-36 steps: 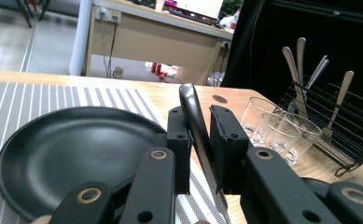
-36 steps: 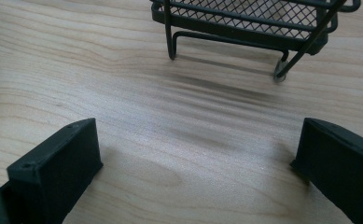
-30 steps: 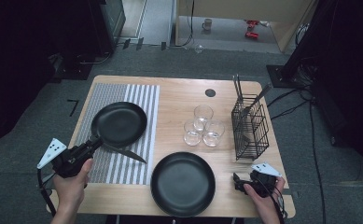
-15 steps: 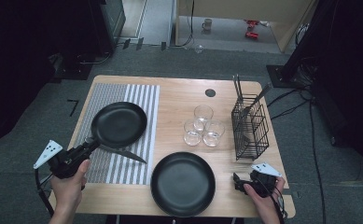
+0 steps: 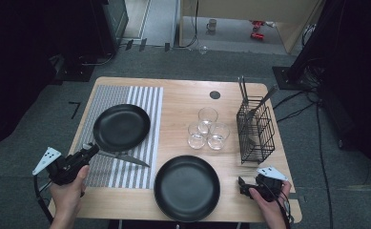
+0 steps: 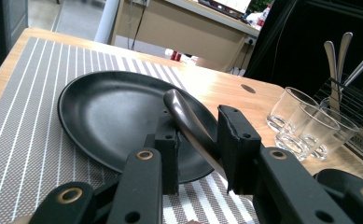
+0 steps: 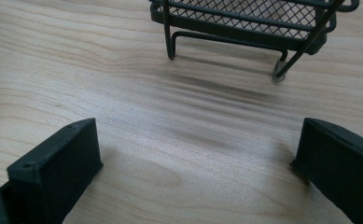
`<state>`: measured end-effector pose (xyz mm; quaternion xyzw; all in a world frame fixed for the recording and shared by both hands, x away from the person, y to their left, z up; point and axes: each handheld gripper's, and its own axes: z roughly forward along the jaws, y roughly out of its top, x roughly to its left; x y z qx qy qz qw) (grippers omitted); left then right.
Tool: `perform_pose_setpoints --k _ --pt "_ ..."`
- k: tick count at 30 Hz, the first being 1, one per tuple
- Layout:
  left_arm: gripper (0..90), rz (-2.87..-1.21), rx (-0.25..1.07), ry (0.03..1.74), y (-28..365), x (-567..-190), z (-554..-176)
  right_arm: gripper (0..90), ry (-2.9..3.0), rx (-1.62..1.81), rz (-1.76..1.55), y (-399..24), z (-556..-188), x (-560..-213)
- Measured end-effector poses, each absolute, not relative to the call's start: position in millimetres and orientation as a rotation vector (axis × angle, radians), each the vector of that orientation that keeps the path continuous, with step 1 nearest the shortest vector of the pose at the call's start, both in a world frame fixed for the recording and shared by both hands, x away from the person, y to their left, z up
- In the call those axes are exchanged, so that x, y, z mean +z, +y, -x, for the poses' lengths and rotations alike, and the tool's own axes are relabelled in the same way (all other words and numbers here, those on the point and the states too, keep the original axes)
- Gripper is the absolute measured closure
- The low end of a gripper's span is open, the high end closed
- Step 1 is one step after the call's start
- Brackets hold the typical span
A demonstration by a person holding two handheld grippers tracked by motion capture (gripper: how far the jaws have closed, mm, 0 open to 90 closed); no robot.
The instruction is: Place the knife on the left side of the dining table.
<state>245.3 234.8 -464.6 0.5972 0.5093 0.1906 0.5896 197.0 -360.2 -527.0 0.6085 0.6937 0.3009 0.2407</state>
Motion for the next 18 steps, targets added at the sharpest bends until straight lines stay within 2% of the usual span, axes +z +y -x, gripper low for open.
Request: perform_pose_setpoints --k 18 --pt "66.4 -1.347 0.368 1.25 255.3 -492.5 -253.5 0.0 1.898 0.823 -1.665 -360.2 -197.0 -527.0"
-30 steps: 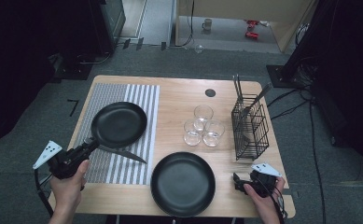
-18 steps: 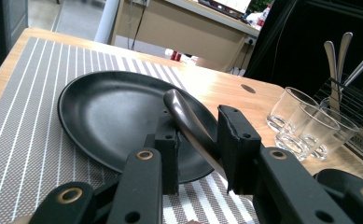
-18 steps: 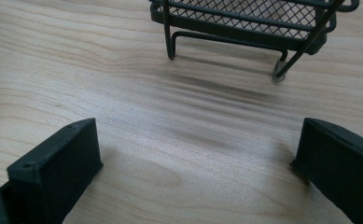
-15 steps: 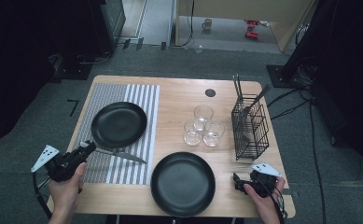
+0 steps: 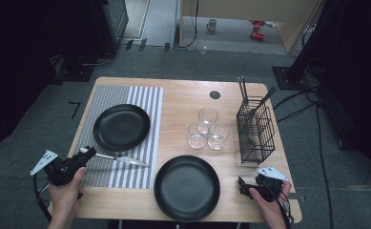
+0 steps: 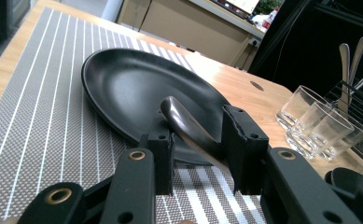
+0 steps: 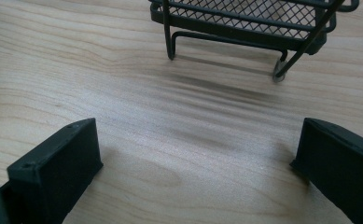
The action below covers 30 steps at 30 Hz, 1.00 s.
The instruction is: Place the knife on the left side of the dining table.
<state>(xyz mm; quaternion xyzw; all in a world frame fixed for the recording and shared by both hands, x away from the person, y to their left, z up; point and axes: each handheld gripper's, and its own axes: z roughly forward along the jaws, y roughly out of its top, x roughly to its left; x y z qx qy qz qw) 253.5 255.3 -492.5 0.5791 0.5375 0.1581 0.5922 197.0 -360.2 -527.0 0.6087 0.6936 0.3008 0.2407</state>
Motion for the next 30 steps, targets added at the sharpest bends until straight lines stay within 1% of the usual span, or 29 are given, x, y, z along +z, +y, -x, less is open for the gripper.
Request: perform_pose_setpoints --k 3,10,16,30 --pt "65.4 -1.342 0.349 1.271 258.3 -496.9 -254.7 0.0 1.898 0.823 -1.665 -360.3 -196.9 -527.0" --pt "63.0 -1.344 0.356 1.29 260.9 -502.7 -253.8 0.0 1.898 0.823 -1.664 -360.3 -197.0 -527.0" --pt "59.5 -1.361 0.352 1.352 264.7 -509.2 -255.7 0.0 1.898 0.823 -1.665 -360.3 -196.9 -527.0" --pt "55.7 -1.414 0.336 1.445 269.0 -517.7 -257.7 0.0 1.898 0.823 -1.665 -360.3 -197.0 -527.0"
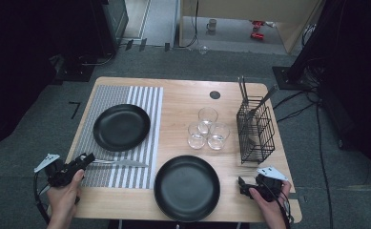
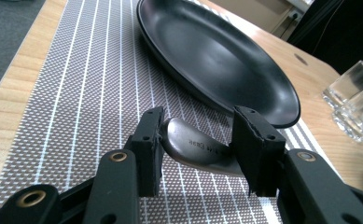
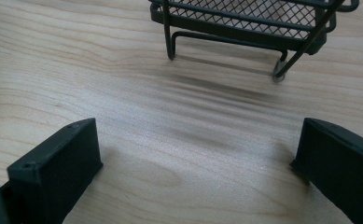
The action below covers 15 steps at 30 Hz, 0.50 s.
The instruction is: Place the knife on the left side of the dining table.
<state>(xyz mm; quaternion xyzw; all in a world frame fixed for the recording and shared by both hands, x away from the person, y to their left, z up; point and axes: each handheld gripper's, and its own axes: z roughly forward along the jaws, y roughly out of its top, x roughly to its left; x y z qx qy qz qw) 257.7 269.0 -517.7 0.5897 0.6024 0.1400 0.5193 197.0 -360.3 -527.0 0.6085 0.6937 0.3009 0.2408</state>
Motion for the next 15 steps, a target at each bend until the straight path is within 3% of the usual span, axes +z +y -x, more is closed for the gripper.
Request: perform_pose_setpoints --k 5,15 --pt "58.2 -1.486 0.398 1.492 265.9 -517.9 -256.0 0.0 1.898 0.823 -1.665 -360.3 -196.9 -527.0" --pt "51.8 -1.545 0.499 1.553 257.3 -517.4 -258.0 0.0 1.898 0.823 -1.664 -360.3 -196.9 -526.9"
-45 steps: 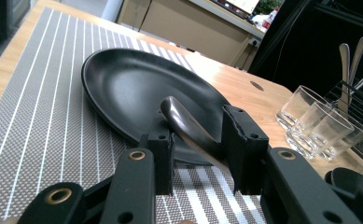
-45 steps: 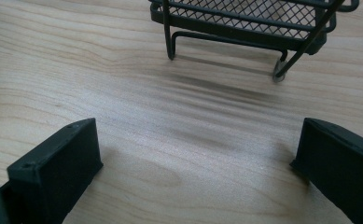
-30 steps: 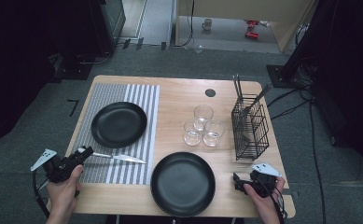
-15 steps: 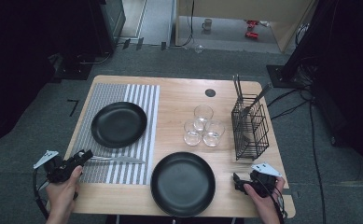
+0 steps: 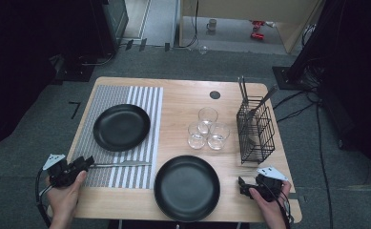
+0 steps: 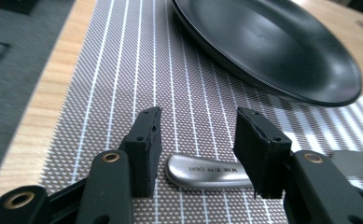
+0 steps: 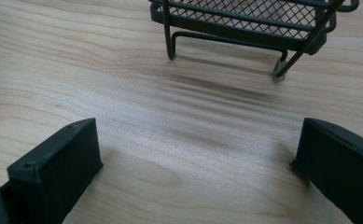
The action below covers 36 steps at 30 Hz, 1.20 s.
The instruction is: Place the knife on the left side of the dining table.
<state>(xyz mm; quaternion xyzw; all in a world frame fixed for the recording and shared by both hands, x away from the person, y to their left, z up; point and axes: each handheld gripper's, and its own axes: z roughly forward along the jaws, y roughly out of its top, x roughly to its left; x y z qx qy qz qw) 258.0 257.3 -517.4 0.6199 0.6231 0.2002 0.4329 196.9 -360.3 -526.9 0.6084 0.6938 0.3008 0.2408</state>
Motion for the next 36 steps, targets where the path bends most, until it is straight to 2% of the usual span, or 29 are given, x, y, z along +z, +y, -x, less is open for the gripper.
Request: perform_pose_setpoints --k 6,15,19,23,36 --pt "46.5 -1.665 0.604 1.492 228.3 -509.9 -261.1 0.0 1.898 0.822 -1.664 -360.2 -197.0 -527.0" --pt "42.7 -1.797 0.588 1.469 194.0 -512.7 -272.3 0.0 1.898 0.822 -1.664 -360.2 -197.0 -527.0" --pt "39.3 -1.84 0.594 1.473 187.1 -515.0 -273.8 0.0 1.899 0.822 -1.664 -360.2 -197.0 -527.0" --pt "40.4 -1.887 0.638 1.457 181.9 -515.2 -272.6 0.0 1.899 0.822 -1.663 -360.1 -197.0 -527.0" --pt "42.1 -1.893 0.618 1.462 183.5 -513.7 -267.0 0.0 1.899 0.821 -1.664 -360.1 -197.0 -527.0"
